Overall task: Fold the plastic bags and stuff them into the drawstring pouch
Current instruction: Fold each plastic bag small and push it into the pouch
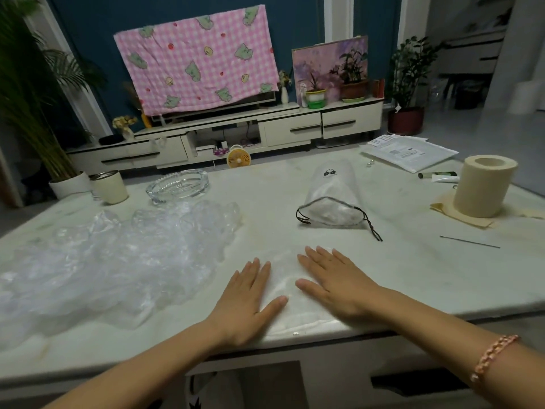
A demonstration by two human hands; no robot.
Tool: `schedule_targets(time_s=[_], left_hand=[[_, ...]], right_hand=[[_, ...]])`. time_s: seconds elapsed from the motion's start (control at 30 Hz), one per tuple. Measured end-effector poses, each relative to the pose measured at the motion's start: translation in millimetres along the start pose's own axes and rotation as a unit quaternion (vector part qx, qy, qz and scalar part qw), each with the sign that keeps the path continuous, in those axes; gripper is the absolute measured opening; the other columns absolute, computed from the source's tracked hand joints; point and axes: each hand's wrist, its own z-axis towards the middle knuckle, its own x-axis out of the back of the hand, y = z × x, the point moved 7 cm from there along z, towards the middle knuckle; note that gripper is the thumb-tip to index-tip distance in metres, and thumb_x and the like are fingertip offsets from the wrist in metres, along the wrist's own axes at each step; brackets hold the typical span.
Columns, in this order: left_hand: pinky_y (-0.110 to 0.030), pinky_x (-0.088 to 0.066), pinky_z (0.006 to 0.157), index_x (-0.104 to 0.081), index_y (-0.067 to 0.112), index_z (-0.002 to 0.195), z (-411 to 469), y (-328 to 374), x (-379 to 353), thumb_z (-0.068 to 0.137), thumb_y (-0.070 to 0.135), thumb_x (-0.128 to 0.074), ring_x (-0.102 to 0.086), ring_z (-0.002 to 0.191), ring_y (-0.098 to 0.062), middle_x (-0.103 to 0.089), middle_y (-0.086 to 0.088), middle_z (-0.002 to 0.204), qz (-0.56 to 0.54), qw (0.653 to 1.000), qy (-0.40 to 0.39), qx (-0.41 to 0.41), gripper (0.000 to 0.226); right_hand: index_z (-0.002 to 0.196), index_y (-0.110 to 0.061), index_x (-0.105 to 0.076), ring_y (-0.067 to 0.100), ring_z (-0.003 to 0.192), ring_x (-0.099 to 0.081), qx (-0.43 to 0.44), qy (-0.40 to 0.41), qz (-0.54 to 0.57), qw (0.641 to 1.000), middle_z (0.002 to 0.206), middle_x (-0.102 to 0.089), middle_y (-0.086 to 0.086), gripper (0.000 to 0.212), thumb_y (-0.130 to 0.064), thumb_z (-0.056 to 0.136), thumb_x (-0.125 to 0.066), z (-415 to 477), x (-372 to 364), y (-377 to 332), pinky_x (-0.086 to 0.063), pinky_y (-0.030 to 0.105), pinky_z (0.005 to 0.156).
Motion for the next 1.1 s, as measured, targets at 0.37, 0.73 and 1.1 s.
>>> schedule_targets(time_s=[0.37,0.73,1.1], left_hand=[[-0.020,-0.044,0.080,-0.054,0.024,0.100,-27.4,32.8,27.3,0.092,0.045,-0.046,-0.055,0.097,-0.011,-0.061,0.002,0.111,0.030,0.937,0.197,-0.288,0.024],[-0.017,-0.032,0.032,-0.064,0.014,0.079,4.5,-6.2,77.6,0.096,0.022,-0.052,-0.040,0.033,-0.007,-0.047,0.009,0.045,-0.488,0.844,0.206,0.088,0.022],[-0.036,-0.038,0.093,-0.057,0.008,0.119,11.2,10.6,83.8,0.098,0.023,-0.042,-0.051,0.112,-0.028,-0.055,-0.010,0.122,-0.125,0.939,0.319,0.035,0.030]], right_hand=[[0.132,-0.025,-0.042,0.004,0.125,-0.037,0.048,0.001,0.140,0.989,0.136,-0.041,-0.012,0.057,-0.045,0.084,-0.064,-39.5,51.8,-9.0,-0.027,0.012,0.095],[0.087,-0.007,-0.062,-0.002,0.046,-0.052,-0.064,0.235,0.520,0.819,0.067,-0.054,0.000,0.009,-0.013,0.093,-0.057,-23.1,90.7,26.1,-0.043,0.014,0.047],[0.118,-0.007,-0.054,0.033,0.113,-0.048,-0.144,0.313,0.012,0.939,0.120,-0.055,0.013,0.027,-0.018,0.096,-0.045,-4.0,80.5,19.0,-0.036,0.039,0.091]])
